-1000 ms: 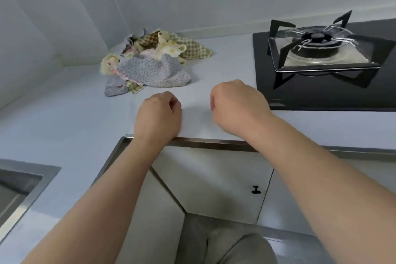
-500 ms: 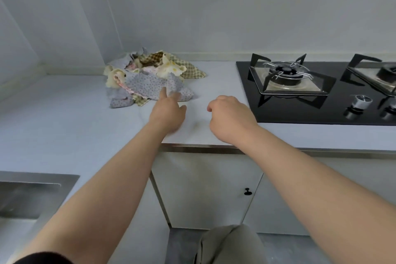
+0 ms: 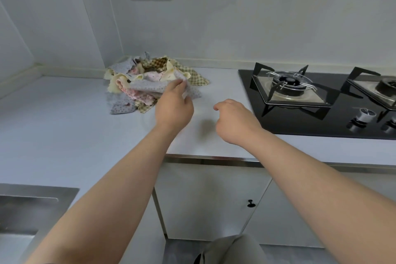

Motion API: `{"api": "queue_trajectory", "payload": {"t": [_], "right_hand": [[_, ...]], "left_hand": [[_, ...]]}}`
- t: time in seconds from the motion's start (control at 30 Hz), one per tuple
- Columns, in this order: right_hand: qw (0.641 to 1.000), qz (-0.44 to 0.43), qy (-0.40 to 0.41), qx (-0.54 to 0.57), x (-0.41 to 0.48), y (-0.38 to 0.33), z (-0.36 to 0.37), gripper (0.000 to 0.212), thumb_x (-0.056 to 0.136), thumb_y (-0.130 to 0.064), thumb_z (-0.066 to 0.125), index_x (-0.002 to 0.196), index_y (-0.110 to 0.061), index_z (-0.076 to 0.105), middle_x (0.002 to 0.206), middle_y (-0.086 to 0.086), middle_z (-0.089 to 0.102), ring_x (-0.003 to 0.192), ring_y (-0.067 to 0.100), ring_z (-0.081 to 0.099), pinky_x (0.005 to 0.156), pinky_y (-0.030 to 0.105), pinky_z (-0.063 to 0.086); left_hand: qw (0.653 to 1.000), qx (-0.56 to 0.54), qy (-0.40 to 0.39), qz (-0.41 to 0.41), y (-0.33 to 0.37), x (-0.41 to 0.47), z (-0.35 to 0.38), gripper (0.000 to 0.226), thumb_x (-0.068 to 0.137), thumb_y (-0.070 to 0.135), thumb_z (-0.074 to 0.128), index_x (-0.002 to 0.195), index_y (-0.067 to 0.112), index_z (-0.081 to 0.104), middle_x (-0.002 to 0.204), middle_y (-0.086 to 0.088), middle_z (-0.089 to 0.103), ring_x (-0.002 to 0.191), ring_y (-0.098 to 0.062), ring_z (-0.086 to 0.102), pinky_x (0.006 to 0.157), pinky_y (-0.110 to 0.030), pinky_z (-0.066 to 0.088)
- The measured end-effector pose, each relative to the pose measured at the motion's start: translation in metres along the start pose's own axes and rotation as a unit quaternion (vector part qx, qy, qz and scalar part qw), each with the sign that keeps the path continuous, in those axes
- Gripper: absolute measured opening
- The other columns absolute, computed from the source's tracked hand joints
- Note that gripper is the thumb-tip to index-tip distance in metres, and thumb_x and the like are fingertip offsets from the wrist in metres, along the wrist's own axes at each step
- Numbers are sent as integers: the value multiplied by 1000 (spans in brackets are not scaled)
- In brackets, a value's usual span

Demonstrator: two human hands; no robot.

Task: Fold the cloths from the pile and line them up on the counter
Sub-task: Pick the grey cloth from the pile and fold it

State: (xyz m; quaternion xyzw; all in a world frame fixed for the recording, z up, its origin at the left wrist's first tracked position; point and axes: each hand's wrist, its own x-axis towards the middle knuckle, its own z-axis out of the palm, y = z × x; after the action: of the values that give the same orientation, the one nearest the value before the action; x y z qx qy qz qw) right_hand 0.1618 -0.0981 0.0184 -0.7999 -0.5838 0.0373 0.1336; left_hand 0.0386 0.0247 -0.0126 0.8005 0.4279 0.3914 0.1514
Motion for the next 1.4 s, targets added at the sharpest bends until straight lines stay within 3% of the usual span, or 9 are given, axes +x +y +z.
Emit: {"api": "queue_trajectory", "payload": {"t": [0.17,0.3,0.5,0.63,0.87,1.07,1.23,1.3,1.4], "right_hand": [[940,56,57,331,12,6,-12,68,91,-24,64,151,-27,31,141,-6,47,115,18,57,89,35,52],[891,35,99,442,10,8,-30,64,90,-31,71,145,-30,37,129,-12,56,105,9,63,81,29,53],[887,-2,175,426,4,19,-55,20,87,-26,74,101,-16,64,98,-3,70,91,14,67,85,37,55],[893,-15,161,420,0,25,-66,26,81,-5,70,99,-22,62,98,-2,72,94,17,69,85,38,55],[923,-55,124,361,-10,32,-75,40,79,9,58,81,-31,59,85,-17,60,70,-6,55,66,11,42],[933,-46,77,348,-14,38,-79,24,74,5,66,92,-11,66,81,-11,64,71,13,57,67,33,48],[923,-41,78,375,-14,37,-83,25,67,8,68,73,-11,53,97,2,70,85,12,60,72,33,50],[922,-41,94,373,-11,35,-83,36,66,6,67,66,-20,43,75,5,56,70,16,47,65,33,40],[925,-40,95,365,-8,31,-84,37,72,2,71,78,-24,44,80,4,52,69,16,44,62,39,42]], "left_hand": [[984,-125,82,92,46,3,-18,41,91,5,52,127,16,68,133,7,60,105,-17,63,93,-26,50],[967,-230,59,92,71,-2,-30,45,88,-5,54,121,19,72,121,14,64,99,-6,61,84,-15,48],[950,-310,40,12,83,-4,-41,29,88,5,66,108,24,76,95,8,72,69,-1,57,65,-16,48],[937,-346,42,-28,88,-9,-37,6,85,18,77,90,21,76,75,12,71,65,-2,59,66,-20,52],[929,-338,-147,-6,88,-13,-29,34,90,13,71,123,23,67,77,8,60,61,-7,48,57,-15,42],[966,-248,-71,12,89,-13,-27,13,86,20,74,76,25,69,58,20,56,52,-2,43,54,-15,35],[972,-235,0,-10,83,-8,-31,28,76,28,83,70,15,59,84,4,67,72,-8,62,65,-34,55],[965,-260,-1,-23,83,-7,-35,28,79,27,81,73,16,56,81,13,67,78,-10,64,73,-44,58],[968,-248,1,-36,82,-4,-39,28,85,31,74,79,18,51,69,7,53,64,-15,51,67,-45,56]]}}
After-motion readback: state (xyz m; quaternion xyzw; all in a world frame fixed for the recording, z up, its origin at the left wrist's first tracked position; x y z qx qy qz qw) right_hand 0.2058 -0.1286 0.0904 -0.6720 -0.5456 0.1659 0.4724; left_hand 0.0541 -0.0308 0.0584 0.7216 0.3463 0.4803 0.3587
